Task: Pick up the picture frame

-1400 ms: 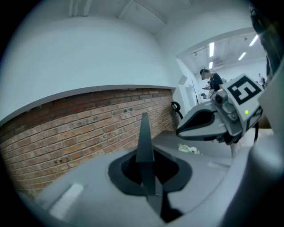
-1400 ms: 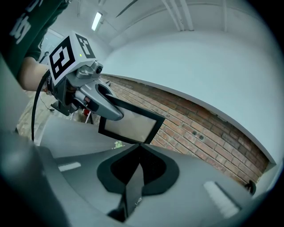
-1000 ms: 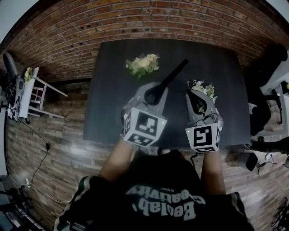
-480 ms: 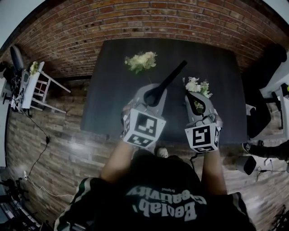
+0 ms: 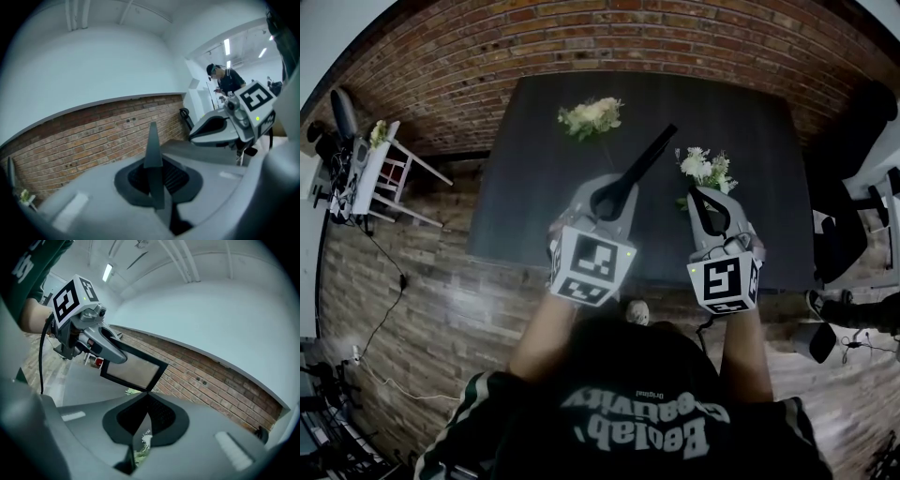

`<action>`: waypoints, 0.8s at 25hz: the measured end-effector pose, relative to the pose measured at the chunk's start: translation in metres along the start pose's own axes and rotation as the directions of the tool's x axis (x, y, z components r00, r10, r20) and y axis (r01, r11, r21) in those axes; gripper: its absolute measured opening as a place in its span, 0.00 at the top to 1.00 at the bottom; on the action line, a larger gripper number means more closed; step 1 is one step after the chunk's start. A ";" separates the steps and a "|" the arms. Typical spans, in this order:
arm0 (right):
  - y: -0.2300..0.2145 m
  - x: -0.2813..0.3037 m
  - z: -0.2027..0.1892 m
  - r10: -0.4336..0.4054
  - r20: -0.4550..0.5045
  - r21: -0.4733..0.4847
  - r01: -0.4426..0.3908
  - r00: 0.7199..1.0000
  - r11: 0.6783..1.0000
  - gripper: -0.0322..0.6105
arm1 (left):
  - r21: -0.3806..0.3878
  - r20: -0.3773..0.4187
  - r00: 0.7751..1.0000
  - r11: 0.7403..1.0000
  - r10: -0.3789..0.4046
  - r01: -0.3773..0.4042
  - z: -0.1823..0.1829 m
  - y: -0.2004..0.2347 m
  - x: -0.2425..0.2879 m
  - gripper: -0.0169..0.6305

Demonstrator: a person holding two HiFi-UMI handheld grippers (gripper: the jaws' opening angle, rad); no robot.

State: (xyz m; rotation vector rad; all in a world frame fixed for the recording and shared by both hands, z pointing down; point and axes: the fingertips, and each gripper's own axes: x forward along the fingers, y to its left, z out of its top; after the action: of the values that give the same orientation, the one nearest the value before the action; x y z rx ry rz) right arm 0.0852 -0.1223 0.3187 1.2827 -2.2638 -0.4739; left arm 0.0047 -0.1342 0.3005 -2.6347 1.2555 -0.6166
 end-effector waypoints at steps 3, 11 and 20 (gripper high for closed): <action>0.002 -0.003 0.000 0.002 0.007 0.001 -0.002 1.000 1.000 0.94 | 0.006 -0.002 1.000 1.000 0.003 -0.003 0.000 -0.002 -0.001 0.94; 0.003 0.002 -0.002 0.007 0.007 0.006 -0.007 1.000 1.000 0.94 | 0.024 0.000 1.000 1.000 0.004 -0.004 -0.001 -0.001 0.000 0.94; 0.004 0.006 -0.007 0.005 0.005 0.003 -0.005 1.000 1.000 0.94 | 0.003 0.020 1.000 1.000 0.014 -0.014 -0.010 0.000 0.005 0.94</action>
State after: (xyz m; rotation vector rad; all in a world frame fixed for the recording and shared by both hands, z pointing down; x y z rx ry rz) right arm 0.0841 -0.1262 0.3278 1.2780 -2.2724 -0.4720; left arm 0.0030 -0.1379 0.3104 -2.6203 1.2647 -0.5880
